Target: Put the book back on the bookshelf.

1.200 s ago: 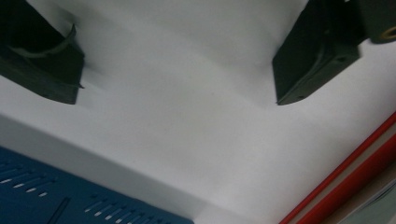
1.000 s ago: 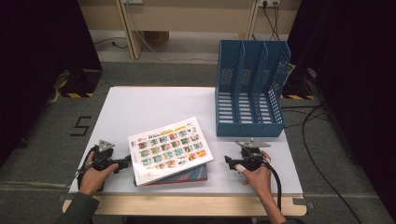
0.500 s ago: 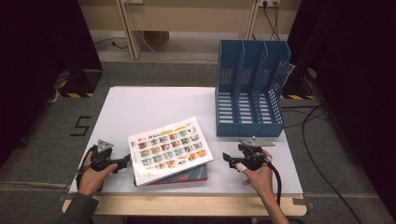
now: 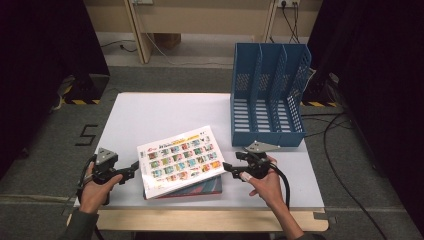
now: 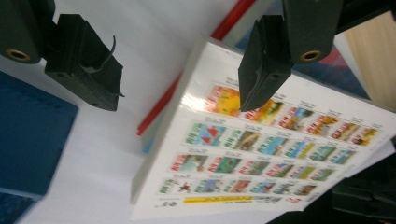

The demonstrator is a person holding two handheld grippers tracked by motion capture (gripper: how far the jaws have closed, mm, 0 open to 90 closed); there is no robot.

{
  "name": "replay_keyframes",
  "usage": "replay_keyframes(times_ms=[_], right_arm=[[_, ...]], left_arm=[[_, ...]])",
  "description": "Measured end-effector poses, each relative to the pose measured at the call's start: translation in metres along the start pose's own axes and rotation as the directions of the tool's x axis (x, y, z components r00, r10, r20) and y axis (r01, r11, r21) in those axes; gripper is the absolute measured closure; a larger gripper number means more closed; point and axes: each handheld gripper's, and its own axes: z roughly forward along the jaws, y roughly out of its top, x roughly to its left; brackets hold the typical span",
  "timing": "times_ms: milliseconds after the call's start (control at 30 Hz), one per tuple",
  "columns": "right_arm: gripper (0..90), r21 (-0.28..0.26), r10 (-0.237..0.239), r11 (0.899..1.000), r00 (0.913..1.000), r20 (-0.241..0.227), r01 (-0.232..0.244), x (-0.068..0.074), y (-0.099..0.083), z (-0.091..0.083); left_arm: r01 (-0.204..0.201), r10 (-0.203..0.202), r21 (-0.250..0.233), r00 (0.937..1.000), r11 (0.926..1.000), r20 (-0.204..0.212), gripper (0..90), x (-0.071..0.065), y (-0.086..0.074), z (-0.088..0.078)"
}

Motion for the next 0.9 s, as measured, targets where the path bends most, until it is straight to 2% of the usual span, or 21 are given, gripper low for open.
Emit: replay_keyframes(times_ms=[100, 200, 267, 300, 367, 400, 533, 667, 733, 900], right_arm=[[30.5, 0.011, 0.016, 1.0, 0.9995, -0.028, -0.016, 0.002, 0.002, 0.007], [29.2, 0.044, 0.021, 0.999, 0.9993, -0.031, -0.02, 0.002, 0.002, 0.017], [29.4, 0.063, 0.046, 0.997, 0.9978, -0.049, -0.043, 0.003, 0.0, 0.023], [33.8, 0.078, 0.052, 0.996, 0.9957, -0.076, -0.046, 0.003, -0.001, 0.029], [35.4, 0.09, 0.06, 0.995, 0.9936, -0.095, -0.052, 0.004, -0.002, 0.031], [32.6, 0.094, 0.063, 0.994, 0.9933, -0.096, -0.054, 0.006, -0.003, 0.033], [32.6, 0.102, 0.026, 0.995, 0.9977, -0.063, -0.02, 0.013, -0.002, 0.03], [32.6, 0.101, 0.031, 0.994, 0.9987, -0.041, -0.027, 0.019, -0.006, 0.026], [32.6, 0.102, 0.028, 0.995, 0.999, -0.035, -0.024, 0.022, -0.008, 0.023], [31.7, 0.105, 0.023, 0.994, 0.9997, -0.014, -0.021, 0.034, -0.016, 0.014]], left_arm=[[-0.014, 0.014, 0.007, 0.9999, 0.9999, 0.001, 15.8, -0.002, 0.0, 0.0], [-0.013, 0.013, 0.009, 0.9999, 0.9999, -0.002, 15.9, -0.003, 0.0, 0.0], [-0.014, 0.014, 0.01, 0.9999, 0.9998, -0.005, 15.9, -0.003, 0.0, 0.001], [-0.016, 0.016, 0.01, 0.9998, 0.9998, -0.007, 16.0, -0.003, 0.0, 0.001], [-0.018, 0.019, 0.01, 0.9998, 0.9998, -0.01, 16.2, -0.004, 0.0, 0.001], [-0.022, 0.022, 0.01, 0.9997, 0.9997, -0.013, 16.7, -0.005, 0.0, 0.001], [-0.03, 0.03, 0.006, 0.9994, 0.9995, -0.019, 20.2, -0.008, 0.0, 0.002], [-0.042, 0.042, 0.005, 0.9991, 0.9991, -0.007, 32.2, -0.013, 0.002, 0.003], [-0.053, 0.053, 0.001, 0.9984, 0.9986, -0.016, 33.7, -0.015, 0.004, 0.005], [-0.061, 0.061, 0.002, 0.9981, 0.9981, 0.001, 43.8, -0.019, 0.005, 0.006]])
